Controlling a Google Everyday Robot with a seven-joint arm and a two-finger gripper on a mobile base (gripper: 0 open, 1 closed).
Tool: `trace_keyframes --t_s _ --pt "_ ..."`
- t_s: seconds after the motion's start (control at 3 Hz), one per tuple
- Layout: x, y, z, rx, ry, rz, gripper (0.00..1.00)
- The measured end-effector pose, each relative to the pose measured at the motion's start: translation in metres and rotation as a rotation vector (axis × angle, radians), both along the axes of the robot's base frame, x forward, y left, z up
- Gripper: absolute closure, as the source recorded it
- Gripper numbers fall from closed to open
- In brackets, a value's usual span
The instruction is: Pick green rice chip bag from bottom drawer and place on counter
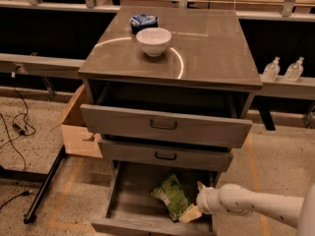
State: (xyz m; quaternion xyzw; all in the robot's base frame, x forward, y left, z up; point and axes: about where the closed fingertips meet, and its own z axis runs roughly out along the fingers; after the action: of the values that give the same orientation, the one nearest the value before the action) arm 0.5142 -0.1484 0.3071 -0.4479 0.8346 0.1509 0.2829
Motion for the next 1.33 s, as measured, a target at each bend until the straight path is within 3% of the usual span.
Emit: trace_keyframes --t_s 0.67,1.0,1.33 --pt "0.039 0.014 -0.088 0.084 0.005 -0.088 0.0" --pt "0.055 0.023 -0.13 0.113 0.035 -0.121 0.0" --pt "0.063 0.024 -0.163 0.104 0.056 -0.154 0.0"
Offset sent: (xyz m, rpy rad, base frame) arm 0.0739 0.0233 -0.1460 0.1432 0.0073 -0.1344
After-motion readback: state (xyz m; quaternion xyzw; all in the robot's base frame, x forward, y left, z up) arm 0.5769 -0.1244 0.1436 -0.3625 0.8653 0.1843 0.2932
